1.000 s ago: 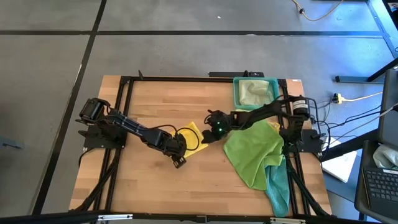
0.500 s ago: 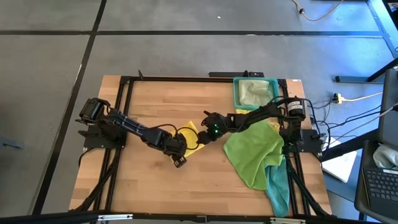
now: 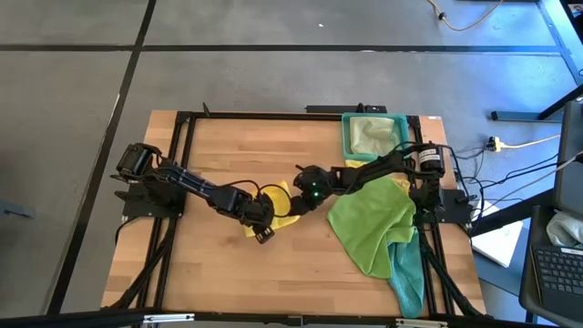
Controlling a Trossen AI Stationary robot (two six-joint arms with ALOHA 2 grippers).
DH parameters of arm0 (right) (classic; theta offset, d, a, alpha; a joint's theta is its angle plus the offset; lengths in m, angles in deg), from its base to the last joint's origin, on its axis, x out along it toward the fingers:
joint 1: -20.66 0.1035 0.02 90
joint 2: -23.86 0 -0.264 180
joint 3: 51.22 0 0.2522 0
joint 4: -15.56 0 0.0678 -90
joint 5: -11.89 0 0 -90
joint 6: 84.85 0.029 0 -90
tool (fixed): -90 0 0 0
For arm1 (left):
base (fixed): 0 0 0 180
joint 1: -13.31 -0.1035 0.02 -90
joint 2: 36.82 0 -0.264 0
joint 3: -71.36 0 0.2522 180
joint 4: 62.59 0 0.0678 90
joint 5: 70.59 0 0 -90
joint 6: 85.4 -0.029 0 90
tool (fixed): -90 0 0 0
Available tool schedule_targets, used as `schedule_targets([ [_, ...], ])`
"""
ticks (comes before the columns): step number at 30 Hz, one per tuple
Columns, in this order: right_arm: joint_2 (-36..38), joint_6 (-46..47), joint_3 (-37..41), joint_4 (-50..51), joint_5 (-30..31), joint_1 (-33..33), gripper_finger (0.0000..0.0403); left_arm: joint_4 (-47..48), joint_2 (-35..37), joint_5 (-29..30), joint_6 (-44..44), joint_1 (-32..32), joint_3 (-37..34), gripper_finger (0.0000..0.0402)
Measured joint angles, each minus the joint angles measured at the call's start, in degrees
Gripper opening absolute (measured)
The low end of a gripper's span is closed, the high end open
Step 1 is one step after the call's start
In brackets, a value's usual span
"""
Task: Fold microfiber towels
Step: Stack the folded left yellow microfiber cloth on top of the folded light green microfiber cloth
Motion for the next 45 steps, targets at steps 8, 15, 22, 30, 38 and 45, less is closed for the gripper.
schedule_targets([
  [8,0.01,-3.39,-1.23,3.98,3.01,-0.39,0.0012,1.16,0.02,-0.20,0.00,-0.02,0.02,0.0118],
  [15,0.76,-5.98,-1.04,4.62,-6.25,-3.73,0.0007,8.63,1.87,-3.83,-0.28,-0.01,0.07,0.0118],
  [22,7.63,-11.96,-1.10,14.34,-9.05,-8.07,0.0004,18.10,12.75,3.12,0.53,0.09,0.07,0.0118],
  [30,14.99,-30.43,-5.88,47.80,-5.84,-14.24,0.0004,22.71,24.40,16.11,7.19,0.02,0.07,0.0118],
  [38,15.23,-46.79,-18.04,70.82,5.06,-18.63,0.0004,22.15,25.70,19.01,7.48,-0.50,0.07,0.0117],
  [45,15.23,-54.73,-26.16,80.46,14.43,-24.69,0.0004,21.02,25.42,19.49,7.48,-0.73,0.02,0.0117],
])
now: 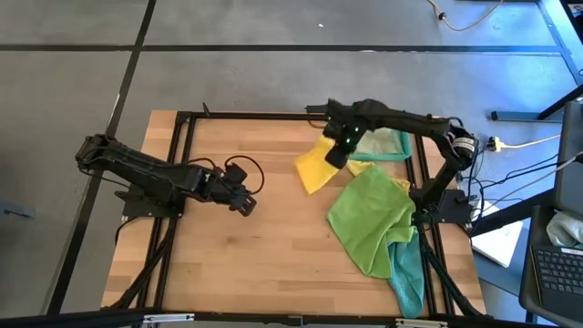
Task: Fold microfiber towels
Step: Stack the folded left yellow microfiber cloth on top of the folded light green microfiber cloth
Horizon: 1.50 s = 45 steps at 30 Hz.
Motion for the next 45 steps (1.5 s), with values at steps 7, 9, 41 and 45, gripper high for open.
schedule_targets([
  [7,0.01,-3.82,-0.82,1.60,3.53,-7.98,0.0004,-0.05,0.00,0.01,0.02,0.01,0.00,0.0117],
  [9,0.02,-4.48,-0.82,2.67,4.14,-10.17,0.0004,-0.05,0.00,0.01,0.02,0.01,0.00,0.0117],
  [41,6.45,-9.07,2.26,10.40,11.13,-32.08,0.0005,-0.40,-0.04,2.41,1.60,0.01,0.00,0.0117],
  [45,6.45,-11.32,6.71,11.30,11.90,-33.00,0.0005,-0.67,-0.04,2.83,1.81,0.01,0.00,0.0117],
])
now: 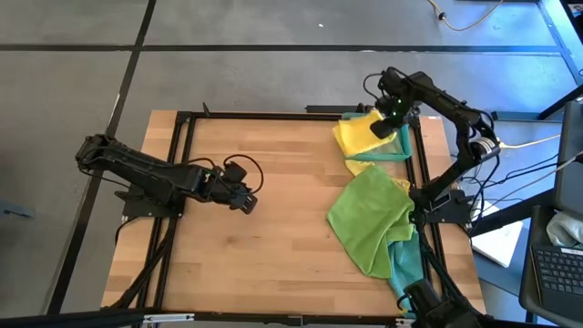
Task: Fold microfiber towels
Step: Stack the folded left yellow microfiber cloth on top of the folded light green microfiber cloth
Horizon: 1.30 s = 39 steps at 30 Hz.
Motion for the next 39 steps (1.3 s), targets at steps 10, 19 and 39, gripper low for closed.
schedule_targets([
  [10,-0.02,3.04,3.79,-6.75,3.27,-0.44,0.0005,0.00,0.00,-1.19,3.37,1.44,0.00,0.0117],
  [19,-0.02,4.81,3.64,-5.96,4.18,-0.40,0.0006,0.04,0.00,-0.98,4.36,2.05,0.00,0.0117],
  [39,-0.05,23.90,-4.00,-5.78,4.22,-0.66,0.0011,-0.02,0.00,-0.74,2.73,2.01,0.00,0.0117],
])
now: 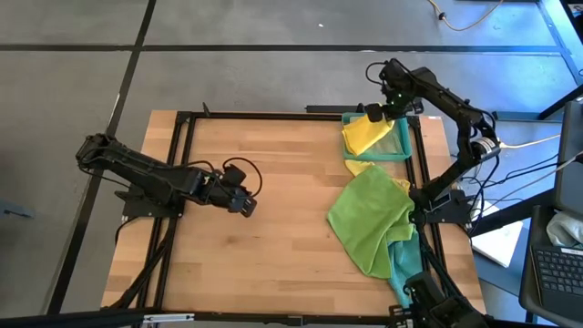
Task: Fold microfiber towels
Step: Stack the folded left yellow microfiber cloth on top of the folded light green microfiber cloth
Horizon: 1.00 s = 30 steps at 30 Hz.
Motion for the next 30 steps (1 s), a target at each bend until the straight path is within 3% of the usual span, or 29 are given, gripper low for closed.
schedule_targets([
  [19,-0.06,11.72,1.42,3.68,1.52,0.72,0.0014,-0.16,0.00,0.13,-0.45,0.04,0.00,0.0117],
  [30,-0.08,10.64,3.08,5.71,0.87,1.45,0.0106,-0.59,0.00,0.34,-0.41,0.04,0.00,0.0117],
])
